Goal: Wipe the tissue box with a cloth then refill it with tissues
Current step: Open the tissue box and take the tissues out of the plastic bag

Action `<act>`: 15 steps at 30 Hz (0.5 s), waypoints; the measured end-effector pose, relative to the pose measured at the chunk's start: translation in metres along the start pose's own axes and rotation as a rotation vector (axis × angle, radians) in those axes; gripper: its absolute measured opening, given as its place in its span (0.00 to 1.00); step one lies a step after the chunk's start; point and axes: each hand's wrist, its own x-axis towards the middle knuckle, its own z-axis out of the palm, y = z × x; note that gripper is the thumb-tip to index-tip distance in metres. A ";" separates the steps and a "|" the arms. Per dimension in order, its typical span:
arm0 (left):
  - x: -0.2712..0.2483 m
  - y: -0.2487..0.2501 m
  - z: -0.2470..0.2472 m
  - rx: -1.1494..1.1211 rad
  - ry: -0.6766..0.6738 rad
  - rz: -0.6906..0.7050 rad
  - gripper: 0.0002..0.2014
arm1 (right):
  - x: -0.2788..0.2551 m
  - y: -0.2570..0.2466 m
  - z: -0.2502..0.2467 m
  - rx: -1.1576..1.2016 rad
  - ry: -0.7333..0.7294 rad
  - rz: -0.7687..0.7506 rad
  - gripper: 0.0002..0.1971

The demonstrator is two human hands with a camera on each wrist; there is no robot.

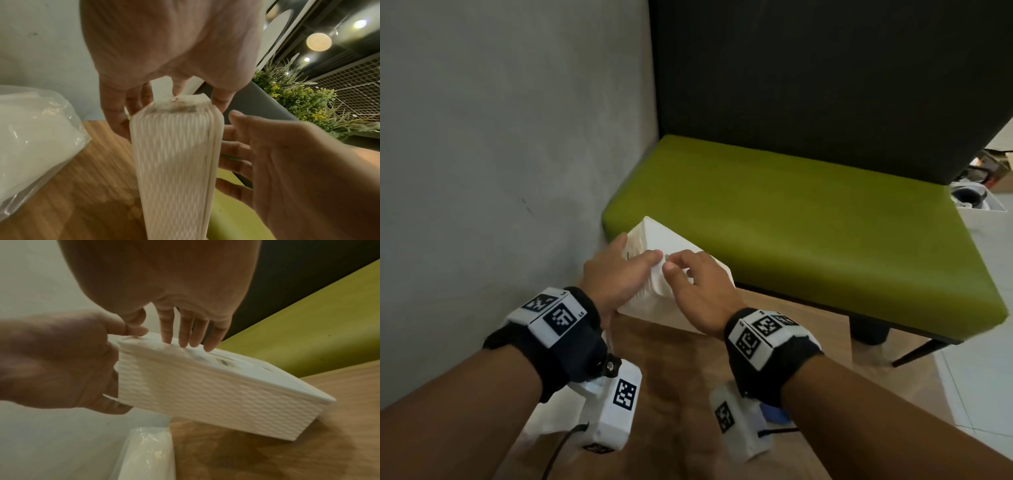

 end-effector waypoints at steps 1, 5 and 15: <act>-0.001 0.001 -0.003 0.000 -0.011 -0.012 0.41 | 0.002 0.001 0.001 0.019 -0.009 0.005 0.19; -0.004 0.002 -0.013 -0.019 -0.139 -0.022 0.30 | 0.013 -0.002 0.002 0.087 -0.033 0.084 0.35; 0.013 -0.003 -0.016 0.769 -0.240 0.393 0.85 | 0.024 0.002 -0.007 0.043 -0.028 0.116 0.30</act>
